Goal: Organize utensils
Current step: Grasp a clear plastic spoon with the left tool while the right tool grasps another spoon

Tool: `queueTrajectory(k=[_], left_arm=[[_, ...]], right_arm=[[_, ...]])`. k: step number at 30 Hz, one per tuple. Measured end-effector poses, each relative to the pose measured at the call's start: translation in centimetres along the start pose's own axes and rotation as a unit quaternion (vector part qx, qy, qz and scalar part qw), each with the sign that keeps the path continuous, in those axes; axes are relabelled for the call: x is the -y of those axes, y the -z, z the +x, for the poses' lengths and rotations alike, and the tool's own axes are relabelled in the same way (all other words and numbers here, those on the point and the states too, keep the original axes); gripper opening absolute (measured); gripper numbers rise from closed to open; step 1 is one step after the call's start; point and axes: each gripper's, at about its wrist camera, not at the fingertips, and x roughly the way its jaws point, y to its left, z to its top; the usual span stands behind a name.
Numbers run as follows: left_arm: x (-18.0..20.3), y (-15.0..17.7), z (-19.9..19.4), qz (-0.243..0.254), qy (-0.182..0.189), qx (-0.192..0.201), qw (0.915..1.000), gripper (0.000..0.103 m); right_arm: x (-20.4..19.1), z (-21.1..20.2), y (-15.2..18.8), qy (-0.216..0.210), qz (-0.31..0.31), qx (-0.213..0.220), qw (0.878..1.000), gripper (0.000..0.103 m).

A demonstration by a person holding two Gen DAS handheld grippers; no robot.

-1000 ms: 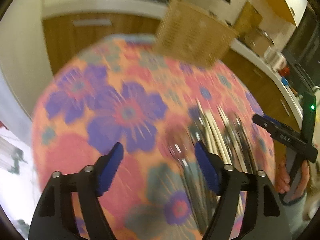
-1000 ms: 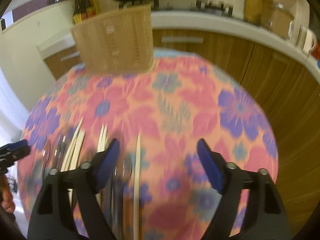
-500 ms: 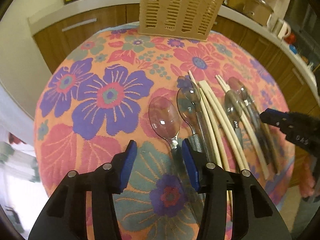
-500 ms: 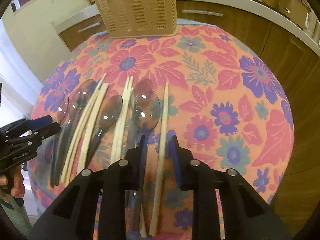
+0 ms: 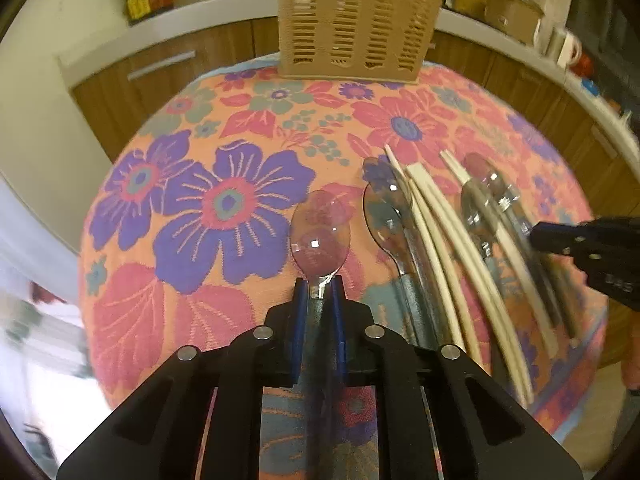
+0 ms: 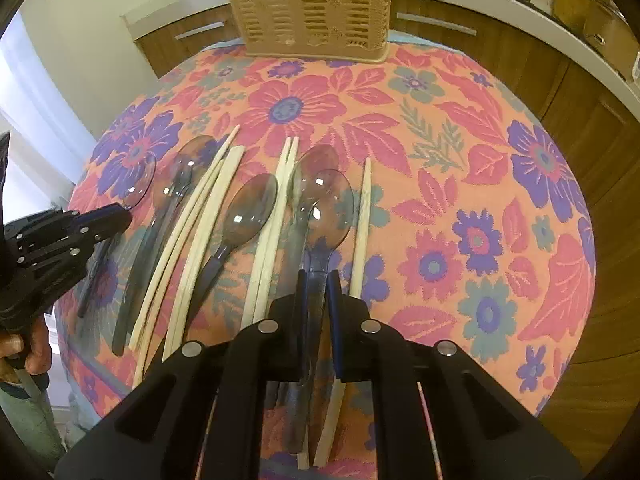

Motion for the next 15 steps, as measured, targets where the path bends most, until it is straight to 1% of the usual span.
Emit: queueTrajectory(k=[3, 4, 5, 8, 11, 14, 15], left_arm=[[-1.4, 0.0, 0.0, -0.031, 0.041, 0.003, 0.9987, 0.011], [-1.8, 0.0, 0.1, -0.041, 0.051, 0.004, 0.9978, 0.011], [-1.9, -0.1, 0.1, -0.047, 0.054, 0.004, 0.9975, 0.011], [-1.6, -0.3, 0.1, -0.049, 0.045, 0.003, 0.9978, 0.011], [-1.1, -0.6, 0.3, -0.037, 0.031, 0.000, 0.9988, 0.013], [-0.9, -0.8, 0.3, -0.027, 0.037, -0.006, 0.9989, 0.027], [-0.8, -0.9, 0.3, -0.021, 0.033, -0.008, 0.9992, 0.029]], right_arm=[[1.3, 0.1, -0.6, -0.005, 0.018, -0.008, 1.000, 0.007], [1.5, 0.1, -0.6, -0.012, 0.022, -0.009, 1.000, 0.007], [1.8, 0.1, -0.7, -0.011, 0.024, -0.011, 1.000, 0.007], [1.9, 0.1, -0.7, -0.010, 0.023, -0.013, 1.000, 0.007], [2.0, 0.4, -0.8, -0.030, 0.025, -0.023, 0.999, 0.008], [1.9, 0.8, -1.1, -0.039, 0.013, -0.042, 0.998, 0.009], [1.8, 0.9, -1.2, -0.039, 0.007, -0.048, 0.998, 0.010]])
